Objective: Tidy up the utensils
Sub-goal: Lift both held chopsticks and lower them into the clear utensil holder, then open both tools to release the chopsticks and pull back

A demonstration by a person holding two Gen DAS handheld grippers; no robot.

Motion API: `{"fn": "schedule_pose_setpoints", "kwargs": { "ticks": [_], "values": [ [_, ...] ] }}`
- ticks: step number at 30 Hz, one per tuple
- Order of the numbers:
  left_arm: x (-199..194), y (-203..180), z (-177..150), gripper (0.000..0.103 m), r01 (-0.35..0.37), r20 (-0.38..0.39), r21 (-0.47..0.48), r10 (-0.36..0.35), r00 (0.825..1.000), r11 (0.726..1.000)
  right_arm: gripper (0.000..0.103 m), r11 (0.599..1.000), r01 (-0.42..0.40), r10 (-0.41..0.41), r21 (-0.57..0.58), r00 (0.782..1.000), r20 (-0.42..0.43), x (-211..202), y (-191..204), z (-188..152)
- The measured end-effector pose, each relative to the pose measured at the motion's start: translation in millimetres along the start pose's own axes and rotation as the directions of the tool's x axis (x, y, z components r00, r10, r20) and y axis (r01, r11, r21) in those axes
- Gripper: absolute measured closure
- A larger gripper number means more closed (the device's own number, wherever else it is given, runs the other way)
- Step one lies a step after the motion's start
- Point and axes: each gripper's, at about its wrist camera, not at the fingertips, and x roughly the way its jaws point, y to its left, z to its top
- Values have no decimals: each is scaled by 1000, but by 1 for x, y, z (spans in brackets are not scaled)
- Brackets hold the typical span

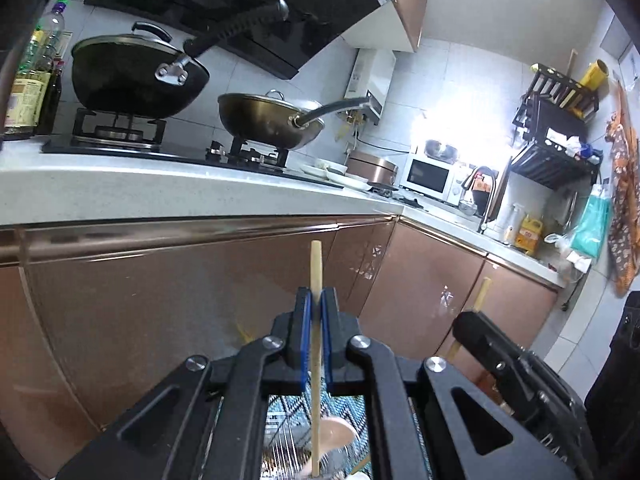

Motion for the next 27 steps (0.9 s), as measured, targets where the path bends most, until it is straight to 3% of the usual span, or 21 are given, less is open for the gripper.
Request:
{"fn": "schedule_pose_setpoints", "kwargs": {
  "ticks": [14, 18, 20, 27],
  "values": [
    [69, 9, -58, 98, -60, -47, 21, 61, 997, 998, 97, 996, 48, -44, 69, 997, -59, 37, -32, -70],
    [68, 13, -69, 97, -60, -50, 20, 60, 997, 998, 96, 994, 62, -54, 91, 995, -86, 37, -37, -82],
    [64, 14, -70, 95, -53, -59, 20, 54, 997, 998, 90, 993, 75, -66, 93, 993, -95, 34, -37, -84],
    [28, 18, -58, 86, -42, -53, 16, 43, 998, 999, 82, 992, 99, -93, 79, 993, -79, 10, -31, -70]
  ]
}}
